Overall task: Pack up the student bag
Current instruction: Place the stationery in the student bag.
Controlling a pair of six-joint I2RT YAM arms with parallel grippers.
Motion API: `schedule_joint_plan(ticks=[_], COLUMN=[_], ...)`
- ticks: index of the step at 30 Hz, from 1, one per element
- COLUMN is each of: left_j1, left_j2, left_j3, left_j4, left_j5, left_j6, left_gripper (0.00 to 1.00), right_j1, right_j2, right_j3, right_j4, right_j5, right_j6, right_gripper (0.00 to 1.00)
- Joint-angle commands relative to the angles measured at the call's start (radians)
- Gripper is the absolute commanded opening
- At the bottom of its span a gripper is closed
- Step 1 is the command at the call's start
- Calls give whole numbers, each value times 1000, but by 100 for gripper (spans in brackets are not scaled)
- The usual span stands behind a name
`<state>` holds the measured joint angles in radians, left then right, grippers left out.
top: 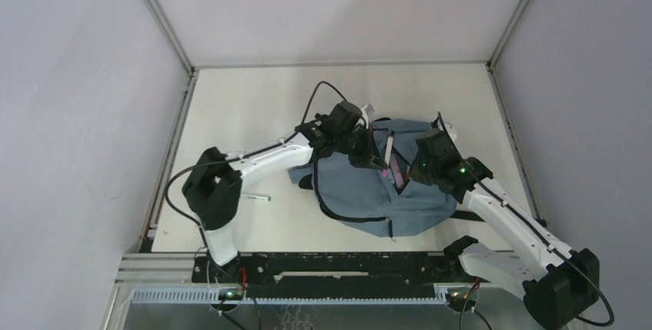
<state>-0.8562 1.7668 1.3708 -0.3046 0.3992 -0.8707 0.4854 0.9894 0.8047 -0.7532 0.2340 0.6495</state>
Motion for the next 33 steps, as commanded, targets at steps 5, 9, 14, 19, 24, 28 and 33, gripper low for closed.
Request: schedule_joint_plan(ticks=[5, 9, 14, 19, 24, 28, 33], left_j1=[-14, -37, -61, -58, -27, 82, 273], left_j2=[87, 122, 121, 26, -93, -196, -351], left_j3=[43, 69, 103, 116, 90, -42, -238], left_j4=[75, 77, 63, -1, -65, -112, -326], left_j5=[35, 54, 63, -8, -71, -132, -366], left_j6=[-184, -197, -161, -71, 21, 32, 22], left_gripper=[0, 26, 53, 49, 47, 46, 48], right_j1=[-8, -8, -8, -10, -11, -13, -20], right_j2=[-41, -35, -31, -35, -38, -40, -41], right_j3=[1, 1, -1, -11, -15, -15, -20], right_j4=[-35, -30, -28, -26, -25, -24, -19], right_j5=[42, 38, 38, 36, 35, 34, 32], right_j6=[-6, -9, -9, -11, -15, -18, -25], right_gripper=[0, 0, 0, 0, 0, 0, 0])
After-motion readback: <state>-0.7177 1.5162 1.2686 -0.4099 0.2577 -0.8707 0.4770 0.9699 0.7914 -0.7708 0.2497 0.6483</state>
